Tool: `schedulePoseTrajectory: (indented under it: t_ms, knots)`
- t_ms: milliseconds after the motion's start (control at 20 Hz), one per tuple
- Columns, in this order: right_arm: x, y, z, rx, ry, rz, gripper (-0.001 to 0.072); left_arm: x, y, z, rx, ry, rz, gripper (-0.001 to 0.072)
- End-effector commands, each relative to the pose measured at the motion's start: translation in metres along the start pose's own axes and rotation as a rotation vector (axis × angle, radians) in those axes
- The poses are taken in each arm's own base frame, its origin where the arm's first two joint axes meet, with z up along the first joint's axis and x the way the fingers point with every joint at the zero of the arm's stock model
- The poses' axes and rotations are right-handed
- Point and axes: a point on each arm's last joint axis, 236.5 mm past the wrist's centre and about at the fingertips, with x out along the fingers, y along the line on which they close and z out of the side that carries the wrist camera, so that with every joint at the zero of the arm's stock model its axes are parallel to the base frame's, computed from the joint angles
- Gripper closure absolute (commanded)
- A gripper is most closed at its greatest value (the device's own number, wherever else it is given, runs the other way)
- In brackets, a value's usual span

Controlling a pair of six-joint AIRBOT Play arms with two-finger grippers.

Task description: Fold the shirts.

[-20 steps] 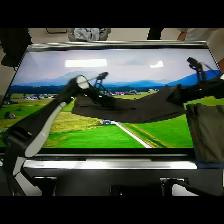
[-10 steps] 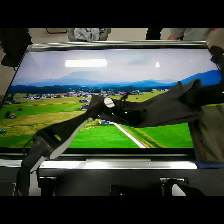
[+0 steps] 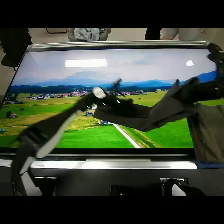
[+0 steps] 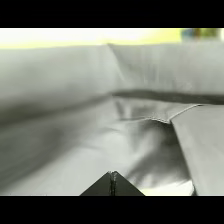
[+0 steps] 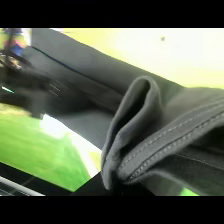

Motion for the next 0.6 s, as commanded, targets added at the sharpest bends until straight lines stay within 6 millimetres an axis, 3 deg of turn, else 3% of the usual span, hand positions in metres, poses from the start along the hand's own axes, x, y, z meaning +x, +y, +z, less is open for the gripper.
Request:
schedulePoseTrajectory:
  t_ms: [0, 100, 200, 300, 400, 550]
  knots:
    - [0.052, 0.034, 0.022, -0.020, -0.009, 0.103, 0.0671, -0.142, 0.048, 0.050, 0.185, -0.129, 0.290, 0.0671]
    - [0.093, 0.065, 0.028, -0.029, 0.010, 0.186, 0.0671, -0.231, 0.055, 0.072, 0.191, -0.255, 0.373, 0.0671]
    - [0.137, 0.094, 0.028, -0.010, 0.038, 0.263, 0.0671, -0.306, 0.052, 0.081, 0.175, -0.377, 0.415, 0.0670]
    - [0.179, 0.122, 0.025, 0.029, 0.063, 0.339, 0.0671, -0.362, 0.045, 0.081, 0.170, -0.472, 0.449, 0.0670]
    - [0.218, 0.143, 0.016, 0.085, 0.093, 0.393, 0.0670, -0.395, 0.035, 0.076, 0.177, -0.530, 0.468, 0.0670]
    - [0.264, 0.168, 0.002, 0.189, 0.137, 0.460, 0.0668, -0.408, 0.019, 0.069, 0.199, -0.551, 0.470, 0.0670]
